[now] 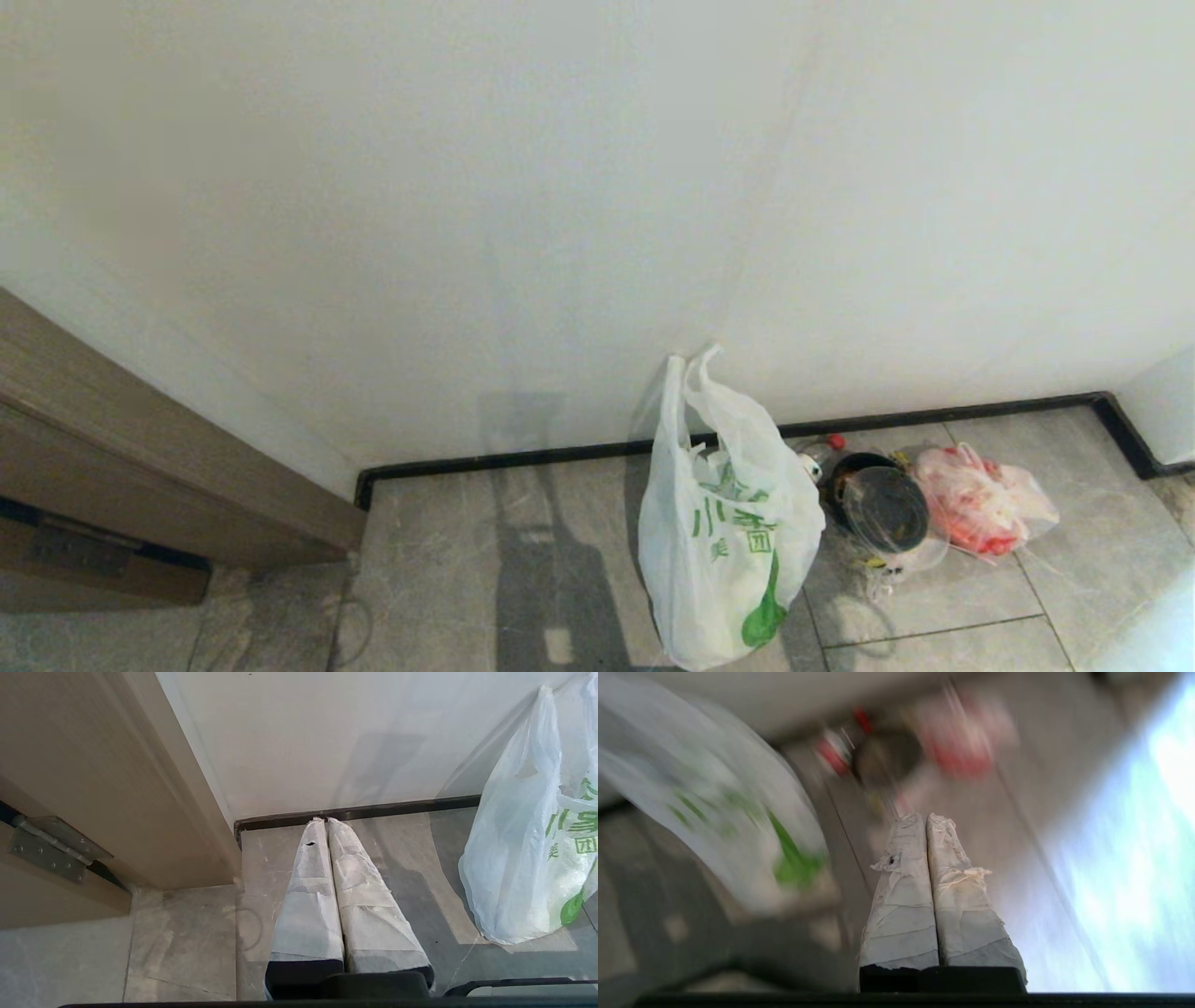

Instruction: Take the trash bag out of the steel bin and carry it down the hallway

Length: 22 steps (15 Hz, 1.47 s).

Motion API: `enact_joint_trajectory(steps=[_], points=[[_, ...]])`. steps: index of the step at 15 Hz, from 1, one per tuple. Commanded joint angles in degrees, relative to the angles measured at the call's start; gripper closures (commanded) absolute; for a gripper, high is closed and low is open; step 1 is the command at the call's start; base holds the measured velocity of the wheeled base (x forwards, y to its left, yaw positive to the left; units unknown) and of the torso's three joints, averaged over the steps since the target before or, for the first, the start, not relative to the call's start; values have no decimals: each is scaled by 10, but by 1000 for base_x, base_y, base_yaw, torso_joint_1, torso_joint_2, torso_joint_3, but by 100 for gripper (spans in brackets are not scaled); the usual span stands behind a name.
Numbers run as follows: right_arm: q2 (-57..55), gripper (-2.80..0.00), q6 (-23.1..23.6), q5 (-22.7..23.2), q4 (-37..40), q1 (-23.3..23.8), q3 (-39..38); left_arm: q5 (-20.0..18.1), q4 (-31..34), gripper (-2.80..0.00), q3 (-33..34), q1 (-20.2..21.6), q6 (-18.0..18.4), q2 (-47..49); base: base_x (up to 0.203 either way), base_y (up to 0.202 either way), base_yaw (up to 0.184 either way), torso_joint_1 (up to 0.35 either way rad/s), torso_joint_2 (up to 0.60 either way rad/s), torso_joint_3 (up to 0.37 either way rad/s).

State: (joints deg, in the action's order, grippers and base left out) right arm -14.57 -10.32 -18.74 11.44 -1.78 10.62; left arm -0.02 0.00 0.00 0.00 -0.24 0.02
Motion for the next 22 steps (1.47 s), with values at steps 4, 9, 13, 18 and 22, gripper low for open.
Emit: enact_joint_trajectory(steps=[4, 9, 13, 18, 22], points=[[48, 0, 117, 56, -100, 37, -73, 0, 0, 0, 0, 0, -1, 1, 0, 0, 0, 0, 0, 0], [57, 0, 143, 140, -94, 21, -76, 0, 0, 0, 0, 0, 0, 1, 0, 0, 0, 0, 0, 0], [70, 0, 90, 182, -81, 9, -82, 0, 0, 0, 0, 0, 0, 1, 0, 0, 0, 0, 0, 0], [169, 0, 120, 186, -80, 16, -91, 0, 0, 0, 0, 0, 0, 1, 0, 0, 0, 0, 0, 0], [169, 0, 134, 186, -77, 16, -90, 0, 0, 0, 0, 0, 0, 1, 0, 0, 0, 0, 0, 0]])
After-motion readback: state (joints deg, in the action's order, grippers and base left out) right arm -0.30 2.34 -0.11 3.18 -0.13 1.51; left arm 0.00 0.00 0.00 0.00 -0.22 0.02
